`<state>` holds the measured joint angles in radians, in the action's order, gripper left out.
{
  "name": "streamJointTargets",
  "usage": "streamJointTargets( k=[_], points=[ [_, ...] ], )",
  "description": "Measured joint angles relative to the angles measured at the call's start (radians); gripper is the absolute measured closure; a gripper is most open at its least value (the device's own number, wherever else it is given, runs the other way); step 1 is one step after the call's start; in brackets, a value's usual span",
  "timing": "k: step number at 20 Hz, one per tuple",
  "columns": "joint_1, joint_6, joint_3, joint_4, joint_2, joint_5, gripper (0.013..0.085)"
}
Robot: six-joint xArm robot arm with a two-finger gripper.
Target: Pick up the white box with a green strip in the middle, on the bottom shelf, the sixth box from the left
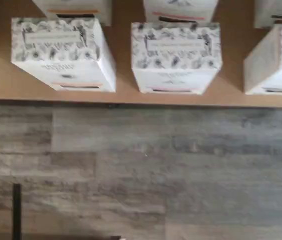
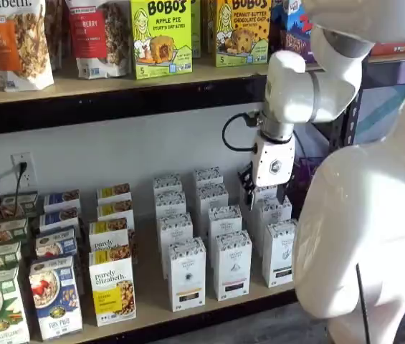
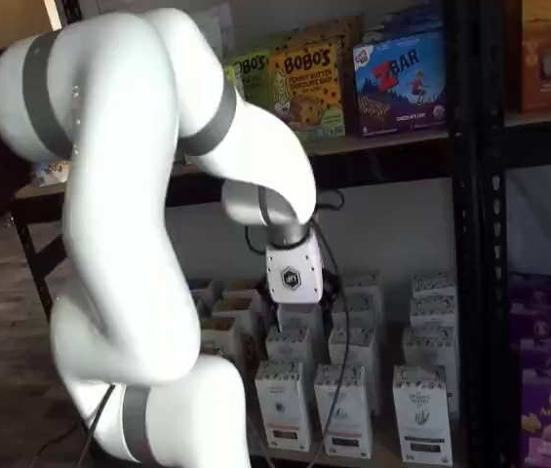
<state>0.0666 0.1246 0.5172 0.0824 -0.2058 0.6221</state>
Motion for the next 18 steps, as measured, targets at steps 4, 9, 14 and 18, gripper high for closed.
streamJointTargets(
  k=[4,9,14,18],
  points=[
    [-0.012,0.080,0.001,0.096,0.112,-0.151,0.0130],
    [0.004,0.063,0.048,0.052,0.256,-0.258,0.0130],
    [0.043,0.011,0.145,-0.048,0.426,-0.324,0.0130],
    [0.076,-0.037,0.241,-0.133,0.563,-0.353,0.0130]
  ],
)
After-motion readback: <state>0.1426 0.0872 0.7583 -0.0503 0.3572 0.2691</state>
